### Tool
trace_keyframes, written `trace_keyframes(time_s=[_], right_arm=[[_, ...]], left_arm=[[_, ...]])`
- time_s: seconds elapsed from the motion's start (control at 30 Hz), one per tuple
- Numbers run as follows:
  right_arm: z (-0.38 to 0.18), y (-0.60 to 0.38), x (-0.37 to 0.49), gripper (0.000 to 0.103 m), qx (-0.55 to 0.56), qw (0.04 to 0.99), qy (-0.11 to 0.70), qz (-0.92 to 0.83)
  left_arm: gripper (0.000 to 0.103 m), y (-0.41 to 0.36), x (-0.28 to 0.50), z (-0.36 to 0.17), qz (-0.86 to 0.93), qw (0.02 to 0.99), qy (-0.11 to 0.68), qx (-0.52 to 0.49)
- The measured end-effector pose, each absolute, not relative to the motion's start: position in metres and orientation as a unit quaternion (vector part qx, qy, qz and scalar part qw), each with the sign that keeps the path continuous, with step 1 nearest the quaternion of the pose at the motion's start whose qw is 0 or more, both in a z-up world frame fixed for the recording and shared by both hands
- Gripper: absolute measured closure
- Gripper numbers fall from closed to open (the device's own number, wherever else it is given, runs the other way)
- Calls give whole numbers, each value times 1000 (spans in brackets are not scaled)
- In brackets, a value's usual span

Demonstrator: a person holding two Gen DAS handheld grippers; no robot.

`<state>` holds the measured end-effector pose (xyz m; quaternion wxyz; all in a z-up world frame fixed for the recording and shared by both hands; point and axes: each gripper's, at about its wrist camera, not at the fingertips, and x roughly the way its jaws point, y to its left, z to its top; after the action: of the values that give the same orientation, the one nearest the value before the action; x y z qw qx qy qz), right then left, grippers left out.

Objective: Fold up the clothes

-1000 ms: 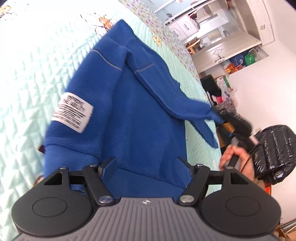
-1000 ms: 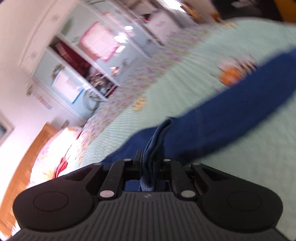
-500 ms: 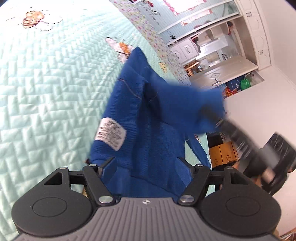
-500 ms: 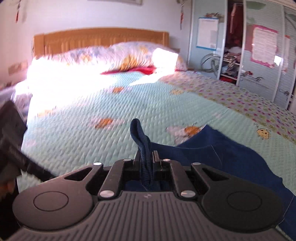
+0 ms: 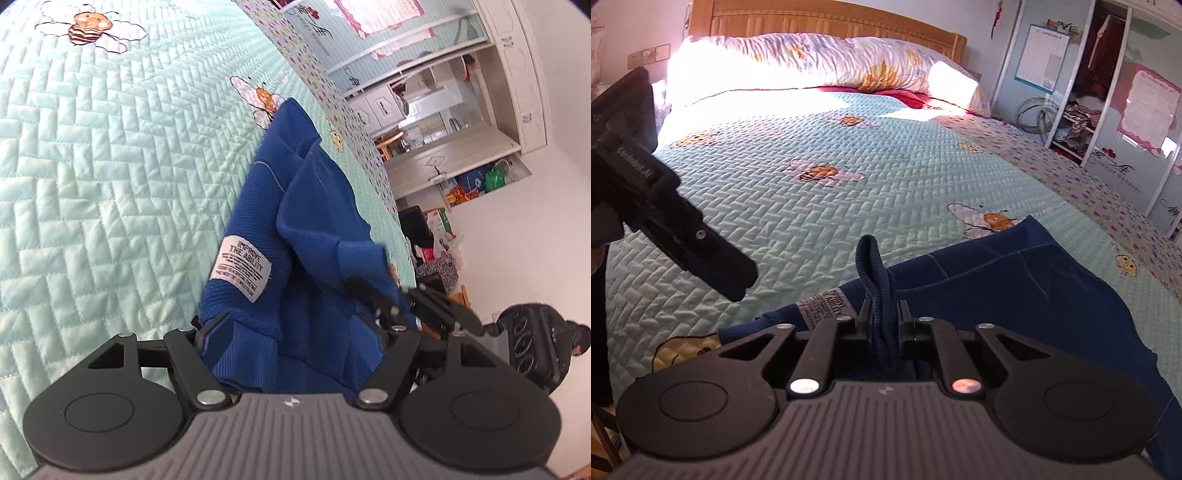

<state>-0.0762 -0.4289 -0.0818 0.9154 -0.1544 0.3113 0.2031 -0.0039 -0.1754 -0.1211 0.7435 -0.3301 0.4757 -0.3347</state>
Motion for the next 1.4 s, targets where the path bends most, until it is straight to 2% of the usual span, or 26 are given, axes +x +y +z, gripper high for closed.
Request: trace_keyframes(time_s=[0.03,0.07,0.1,0.2,0.4,0.53,0.67,0.7,0.83,0.97,1.07,1.23,1.4], right_arm=[[-85,-427,-75,75,-153,911,318,215],[-94,-424,-75,49,-152,900,338,230],[-102,-422,-77,33,-154,892,351,239],[-116,-424,-93,32,-125,890,361,251],[-116,-492,-123,32,157,912,332,184],[-135,-541,-136,32,367,872,289,144],[-154,-568,-148,31,494,828,242,109],[-159,-571,-150,31,506,822,239,104],[-177,-577,-156,31,535,805,243,85],[-182,-583,-156,31,559,793,227,86],[-175,-594,-140,31,567,791,212,88],[-146,-616,-79,31,522,822,208,87],[-119,-624,11,31,479,846,212,98]], left_arm=[[31,-174,-3,-121,-331,743,476,-334],[31,-172,-2,-121,-328,743,476,-336],[31,-171,-1,-120,-328,744,476,-335],[31,-175,-2,-115,-339,747,472,-323],[30,-198,-2,-104,-383,728,459,-336],[28,-230,6,-101,-415,707,456,-346],[27,-253,16,-129,-388,709,493,-322],[28,-257,16,-139,-378,708,510,-310],[29,-253,10,-151,-384,715,489,-319],[28,-257,13,-135,-381,721,497,-296],[28,-269,12,-110,-406,743,470,-252],[27,-299,29,-95,-450,760,417,-213],[27,-298,53,-140,-420,739,463,-251]])
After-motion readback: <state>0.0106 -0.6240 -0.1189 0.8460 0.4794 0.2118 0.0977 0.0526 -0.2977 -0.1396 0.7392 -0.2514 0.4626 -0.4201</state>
